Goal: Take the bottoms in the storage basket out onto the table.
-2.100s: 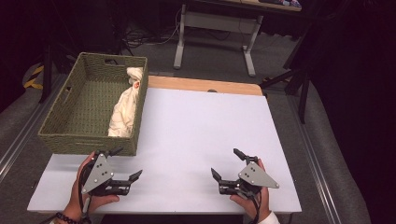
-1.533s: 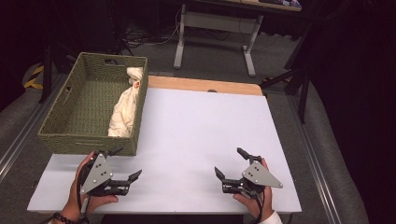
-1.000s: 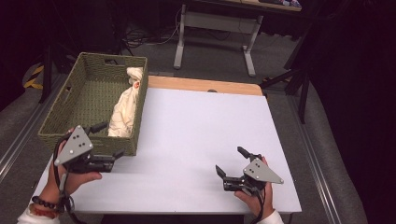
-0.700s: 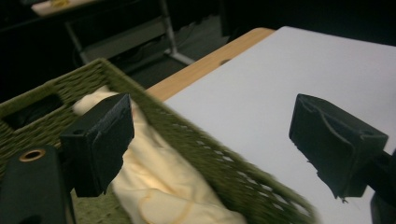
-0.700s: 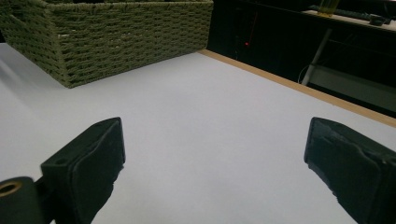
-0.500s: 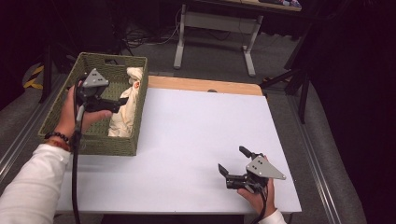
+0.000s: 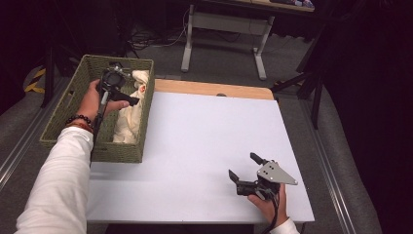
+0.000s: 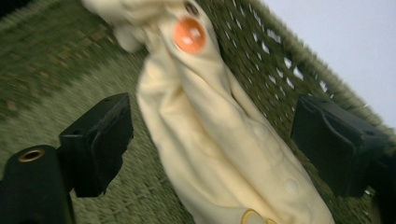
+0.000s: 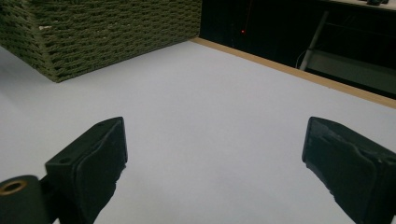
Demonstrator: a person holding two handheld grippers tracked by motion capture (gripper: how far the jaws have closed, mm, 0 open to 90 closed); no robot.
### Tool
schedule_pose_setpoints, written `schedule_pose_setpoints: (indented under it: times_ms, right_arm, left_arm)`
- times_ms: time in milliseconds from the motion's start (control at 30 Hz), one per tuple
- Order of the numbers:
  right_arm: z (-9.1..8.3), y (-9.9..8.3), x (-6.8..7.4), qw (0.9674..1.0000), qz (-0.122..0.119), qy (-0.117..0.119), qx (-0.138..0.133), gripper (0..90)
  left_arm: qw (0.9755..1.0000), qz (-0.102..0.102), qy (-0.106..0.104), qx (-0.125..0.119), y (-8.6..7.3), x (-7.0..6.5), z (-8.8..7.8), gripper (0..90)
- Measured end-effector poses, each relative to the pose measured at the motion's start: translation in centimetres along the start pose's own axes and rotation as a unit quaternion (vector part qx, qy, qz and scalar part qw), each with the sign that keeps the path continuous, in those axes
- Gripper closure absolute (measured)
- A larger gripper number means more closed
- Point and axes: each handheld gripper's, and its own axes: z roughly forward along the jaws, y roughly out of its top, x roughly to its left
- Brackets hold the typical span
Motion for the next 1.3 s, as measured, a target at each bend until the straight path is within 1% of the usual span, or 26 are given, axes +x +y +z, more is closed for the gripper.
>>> schedule_pose_setpoints:
  times_ms: [33, 67, 100, 133, 167, 233, 300, 333, 367, 400, 433, 467, 500, 533, 567, 600, 633, 667, 733, 767, 833, 900, 1000, 1233, 1267, 1300]
  right_arm:
    - [0.0, 0.0, 0.0, 1.0, -0.001, 0.001, 0.002, 7.4]
    - [0.1, -0.1, 0.1, 1.0, -0.001, 0.001, 0.004, 7.5]
    - [0.3, -0.2, 0.2, 1.0, -0.001, 0.005, 0.008, 7.6]
    - [0.4, -0.3, 0.2, 0.9999, -0.002, 0.007, 0.012, 7.7]
    - [0.8, -0.6, 0.4, 0.9997, -0.007, 0.009, 0.023, 7.7]
    - [0.9, -0.7, 0.5, 0.9995, -0.008, 0.011, 0.027, 7.8]
    - [1.2, -0.8, 0.8, 0.9993, -0.01, 0.012, 0.035, 8.0]
    - [1.3, -0.9, 0.8, 0.9991, -0.009, 0.014, 0.039, 8.1]
    - [1.4, -1.0, 0.9, 0.999, -0.009, 0.014, 0.041, 8.2]
    - [1.4, -1.0, 0.9, 0.999, -0.009, 0.014, 0.041, 8.2]
    - [1.4, -1.1, 0.8, 0.9989, -0.009, 0.015, 0.043, 8.2]
    - [1.5, -1.1, 0.8, 0.9988, -0.008, 0.014, 0.047, 8.4]
    - [1.5, -1.1, 0.8, 0.9988, -0.008, 0.014, 0.047, 8.4]
    - [1.6, -1.2, 0.8, 0.9987, -0.008, 0.015, 0.048, 8.5]
    - [1.6, -1.2, 0.8, 0.9986, -0.006, 0.015, 0.049, 8.6]
    - [1.6, -1.2, 0.8, 0.9986, -0.005, 0.016, 0.049, 8.6]
    - [1.6, -1.2, 0.8, 0.9986, -0.007, 0.015, 0.051, 8.7]
    - [1.6, -1.2, 0.7, 0.9985, -0.007, 0.015, 0.051, 8.7]
    - [1.7, -1.3, 0.8, 0.9984, -0.007, 0.017, 0.053, 8.8]
    - [1.7, -1.3, 0.8, 0.9984, -0.007, 0.017, 0.053, 8.8]
    - [1.7, -1.3, 0.8, 0.9981, -0.011, 0.019, 0.057, 9.1]
    - [1.7, -1.3, 0.9, 0.998, -0.012, 0.021, 0.058, 9.1]
    - [1.8, -1.3, 0.9, 0.9978, -0.01, 0.024, 0.061, 9.0]
    - [1.8, -1.3, 1.0, 0.9976, -0.018, 0.025, 0.062, 9.1]
    - [1.8, -1.3, 1.0, 0.9976, -0.018, 0.024, 0.062, 9.2]
    - [1.8, -1.3, 1.0, 0.9976, -0.017, 0.022, 0.063, 9.2]
  left_arm:
    - [0.9998, 0.002, 0.004, 0.022, 0.1, -0.2, 0.7, 14.7]
    - [0.9991, 0.005, 0.0, 0.041, 0.1, -0.3, 1.4, 14.7]
    - [0.9987, 0.009, 0.001, 0.05, 0.1, -0.3, 1.8, 14.7]
    - [0.9984, 0.004, -0.001, 0.057, 0.1, -0.4, 2.3, 14.8]
    - [0.9979, 0.0, 0.001, 0.065, 0.1, -0.3, 2.8, 15.2]
    - [0.9972, -0.012, 0.002, 0.074, 0.1, -0.2, 3.8, 16.1]
    - [0.9962, -0.016, -0.016, 0.084, -0.1, 0.0, 4.6, 15.8]
    - [0.995, -0.011, -0.016, 0.098, -0.1, 0.0, 4.9, 15.5]
    - [0.994, -0.018, -0.031, 0.103, -0.2, 0.1, 5.3, 16.0]
    - [0.994, -0.018, -0.031, 0.103, -0.2, 0.1, 5.3, 18.0]
    - [0.9928, -0.022, -0.04, 0.111, -0.3, 0.0, 5.7, 18.0]
    - [0.99, -0.022, -0.053, 0.129, -0.7, -0.1, 6.3, 22.0]
    - [0.99, -0.022, -0.053, 0.129, -0.7, -0.1, 6.3, 23.8]
    - [0.9875, -0.025, -0.054, 0.146, -0.9, -0.1, 6.8, 23.8]
    - [0.9858, -0.021, -0.055, 0.157, -0.9, -0.1, 6.9, 25.0]
    - [0.9843, -0.017, -0.05, 0.168, -1.0, -0.3, 7.2, 26.7]
    - [0.9844, -0.007, -0.044, 0.17, -0.9, -0.5, 7.2, 28.4]
    - [0.9839, -0.004, -0.045, 0.173, -0.8, -0.6, 7.2, 31.3]
    - [0.9847, 0.005, -0.046, 0.168, -0.8, -0.6, 7.1, 43.0]
    - [0.9846, 0.01, -0.041, 0.17, -0.8, -0.6, 7.0, 43.0]
    - [0.9846, 0.018, -0.04, 0.17, -0.7, -0.5, 6.9, 55.0]
    - [0.9846, 0.02, -0.038, 0.169, -0.8, -0.5, 6.8, 56.2]
    - [0.9849, 0.023, -0.035, 0.168, -0.7, -0.5, 6.7, 61.7]
    - [0.9852, 0.031, -0.029, 0.166, -0.7, -0.6, 6.5, 64.5]
    - [0.9853, 0.036, -0.027, 0.165, -0.6, -0.6, 6.4, 64.8]
    - [0.9861, 0.034, -0.026, 0.161, -0.6, -0.6, 6.3, 65.2]
